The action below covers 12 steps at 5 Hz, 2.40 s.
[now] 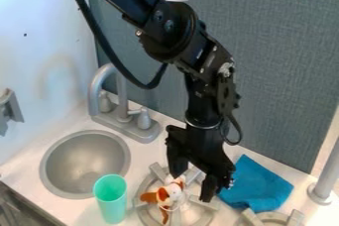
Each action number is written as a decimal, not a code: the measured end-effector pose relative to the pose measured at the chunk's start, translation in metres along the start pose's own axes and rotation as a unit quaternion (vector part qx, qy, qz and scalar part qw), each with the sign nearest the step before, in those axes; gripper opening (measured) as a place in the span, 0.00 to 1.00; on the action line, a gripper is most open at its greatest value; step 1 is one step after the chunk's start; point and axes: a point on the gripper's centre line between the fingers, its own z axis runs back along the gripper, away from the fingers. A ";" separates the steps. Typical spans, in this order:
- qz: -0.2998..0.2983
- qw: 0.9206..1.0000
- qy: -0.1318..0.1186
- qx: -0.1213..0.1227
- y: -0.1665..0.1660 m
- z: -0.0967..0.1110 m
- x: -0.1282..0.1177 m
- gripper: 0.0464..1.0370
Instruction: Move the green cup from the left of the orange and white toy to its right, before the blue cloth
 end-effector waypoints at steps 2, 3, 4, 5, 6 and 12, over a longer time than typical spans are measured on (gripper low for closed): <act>0.003 1.000 0.017 0.004 0.009 -0.009 -0.016 0.96; 0.027 0.999 0.037 0.029 0.033 -0.005 -0.023 0.96; 0.037 0.995 0.075 0.047 0.048 -0.011 -0.028 0.96; 0.048 0.987 0.141 0.060 0.064 -0.029 -0.036 0.96; 0.062 0.976 0.198 0.073 0.070 -0.041 -0.041 0.96; 0.071 0.981 0.180 0.027 0.081 -0.067 -0.049 0.96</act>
